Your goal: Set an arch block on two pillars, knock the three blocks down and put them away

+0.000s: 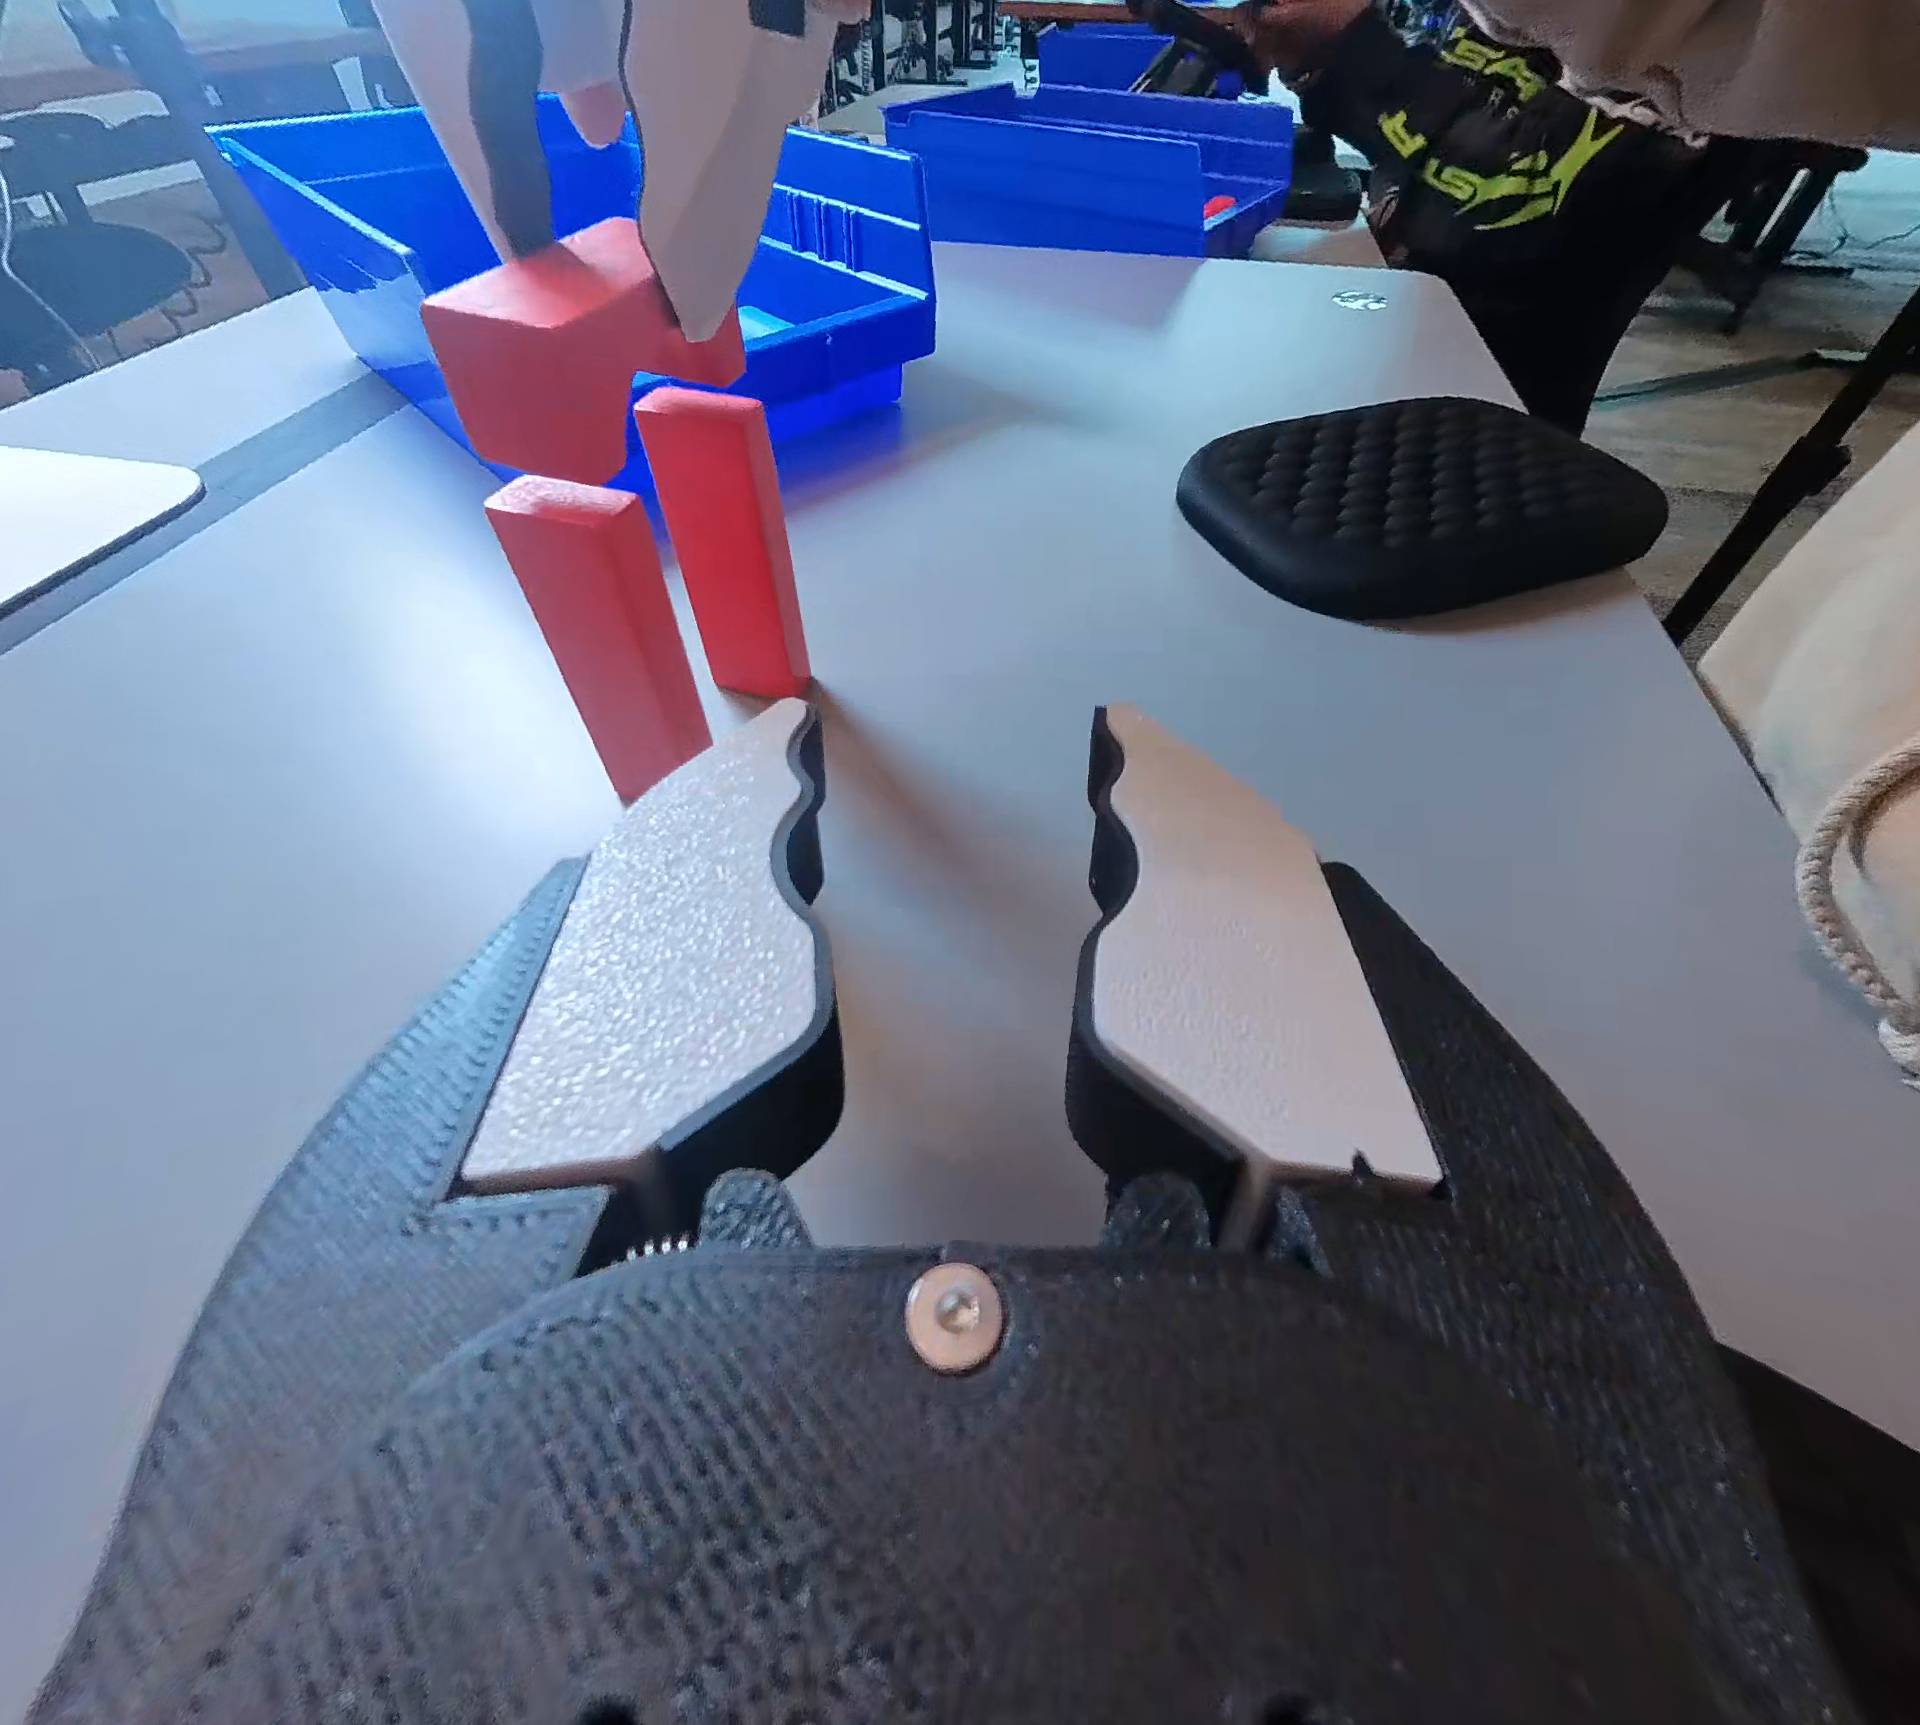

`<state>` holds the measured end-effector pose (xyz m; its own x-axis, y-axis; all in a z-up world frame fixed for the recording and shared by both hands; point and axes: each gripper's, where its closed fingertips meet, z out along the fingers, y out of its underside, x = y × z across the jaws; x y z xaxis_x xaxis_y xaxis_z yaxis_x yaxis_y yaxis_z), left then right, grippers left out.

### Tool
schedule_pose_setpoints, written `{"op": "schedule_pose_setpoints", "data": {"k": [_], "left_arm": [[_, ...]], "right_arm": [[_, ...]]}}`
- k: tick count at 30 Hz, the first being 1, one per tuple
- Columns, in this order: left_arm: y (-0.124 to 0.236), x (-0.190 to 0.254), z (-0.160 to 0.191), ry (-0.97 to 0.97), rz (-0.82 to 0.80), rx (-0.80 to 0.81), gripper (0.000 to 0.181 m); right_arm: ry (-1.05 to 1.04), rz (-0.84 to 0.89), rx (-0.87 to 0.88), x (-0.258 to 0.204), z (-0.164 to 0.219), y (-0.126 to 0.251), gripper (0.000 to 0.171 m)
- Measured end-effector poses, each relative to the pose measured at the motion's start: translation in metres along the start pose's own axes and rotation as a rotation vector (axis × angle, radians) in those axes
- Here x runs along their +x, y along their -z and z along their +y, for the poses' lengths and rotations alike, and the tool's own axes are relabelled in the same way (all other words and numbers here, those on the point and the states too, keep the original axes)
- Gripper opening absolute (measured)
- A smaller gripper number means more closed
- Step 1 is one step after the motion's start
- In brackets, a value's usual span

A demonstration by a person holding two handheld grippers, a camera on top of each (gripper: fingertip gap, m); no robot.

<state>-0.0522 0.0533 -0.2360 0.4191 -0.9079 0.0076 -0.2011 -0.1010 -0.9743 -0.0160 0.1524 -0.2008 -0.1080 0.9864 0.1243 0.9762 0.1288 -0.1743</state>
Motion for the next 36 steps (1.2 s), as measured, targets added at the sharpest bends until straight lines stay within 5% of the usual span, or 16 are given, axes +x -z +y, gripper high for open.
{"op": "schedule_pose_setpoints", "data": {"k": [1, 30, 36], "left_arm": [[0.001, 0.002, 0.001, 0.001, 0.000, 0.001, 0.049], [-0.003, 0.013, 0.014, -0.028, 0.016, -0.052, 0.046], [-0.004, 0.013, 0.015, -0.035, 0.016, -0.057, 0.045]], "right_arm": [[-0.002, 0.000, -0.001, 0.000, -0.001, 0.000, 0.032], [0.001, -0.004, -0.004, -0.002, -0.001, -0.006, 0.032], [0.012, 0.014, 0.002, 0.000, -0.002, -0.004, 0.043]]}}
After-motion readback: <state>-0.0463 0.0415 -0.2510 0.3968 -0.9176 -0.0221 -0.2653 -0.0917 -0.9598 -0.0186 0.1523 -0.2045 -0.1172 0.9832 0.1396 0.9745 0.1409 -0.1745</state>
